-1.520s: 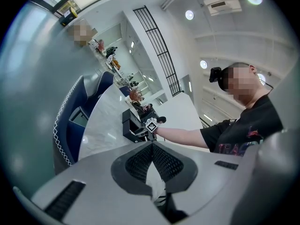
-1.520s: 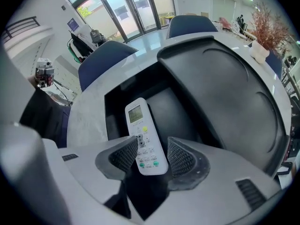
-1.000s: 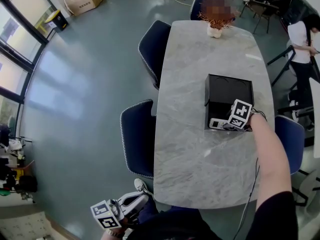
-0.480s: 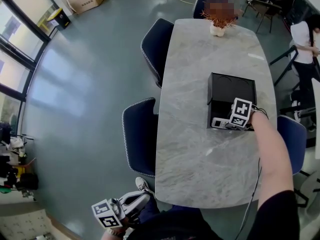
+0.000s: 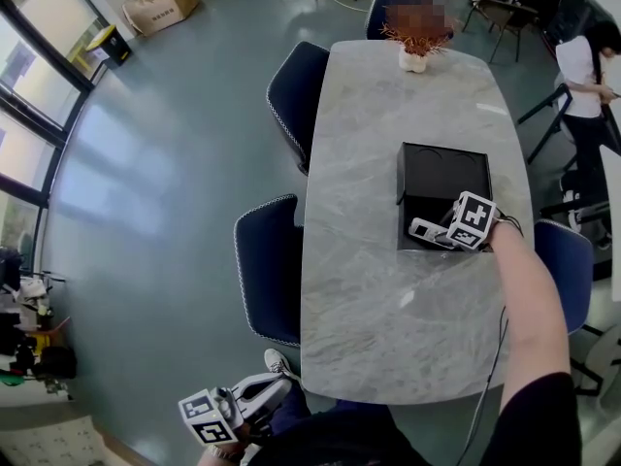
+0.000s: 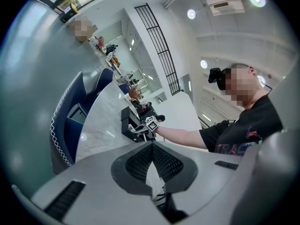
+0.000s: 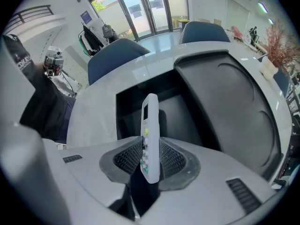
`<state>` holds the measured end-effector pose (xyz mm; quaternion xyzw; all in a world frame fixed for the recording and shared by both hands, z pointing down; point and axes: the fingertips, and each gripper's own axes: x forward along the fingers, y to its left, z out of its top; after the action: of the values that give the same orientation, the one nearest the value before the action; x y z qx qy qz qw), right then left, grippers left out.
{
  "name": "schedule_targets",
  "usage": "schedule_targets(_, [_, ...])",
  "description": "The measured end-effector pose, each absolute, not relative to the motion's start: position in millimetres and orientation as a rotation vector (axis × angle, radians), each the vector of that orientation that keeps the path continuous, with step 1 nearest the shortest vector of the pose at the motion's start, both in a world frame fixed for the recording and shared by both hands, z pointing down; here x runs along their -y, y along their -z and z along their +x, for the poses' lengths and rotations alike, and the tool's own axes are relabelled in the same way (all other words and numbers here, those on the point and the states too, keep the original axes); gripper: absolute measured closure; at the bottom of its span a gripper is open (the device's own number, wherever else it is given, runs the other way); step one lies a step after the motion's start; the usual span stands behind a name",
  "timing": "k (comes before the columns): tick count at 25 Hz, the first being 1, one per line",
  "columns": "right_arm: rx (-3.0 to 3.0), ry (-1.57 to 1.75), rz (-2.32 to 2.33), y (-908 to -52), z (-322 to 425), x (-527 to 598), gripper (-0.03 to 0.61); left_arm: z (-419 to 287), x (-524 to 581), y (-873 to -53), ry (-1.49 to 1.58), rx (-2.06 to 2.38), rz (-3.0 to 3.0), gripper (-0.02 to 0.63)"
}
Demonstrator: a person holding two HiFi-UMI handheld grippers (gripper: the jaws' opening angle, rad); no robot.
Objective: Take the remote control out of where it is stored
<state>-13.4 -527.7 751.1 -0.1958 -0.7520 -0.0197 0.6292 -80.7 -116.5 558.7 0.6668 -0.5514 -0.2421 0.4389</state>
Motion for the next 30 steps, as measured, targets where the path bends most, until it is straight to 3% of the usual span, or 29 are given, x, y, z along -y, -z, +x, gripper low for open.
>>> schedule_targets(9, [2.013,-0.125,-0.307,-698,-15,535,0.463,-82,114,-556,0.592,1.351,1.685,0.609])
schedule_targets(22, [2.455,-1.009,0.239,-632,-10,534,0.463,-85,109,-547,0.565,1.292,1.764,0.609])
schedule_targets(30, [2.574,-1.433,0.393,-605,-1,470,0.463,-96,102,-539,0.547,1.229,1.826,0.609])
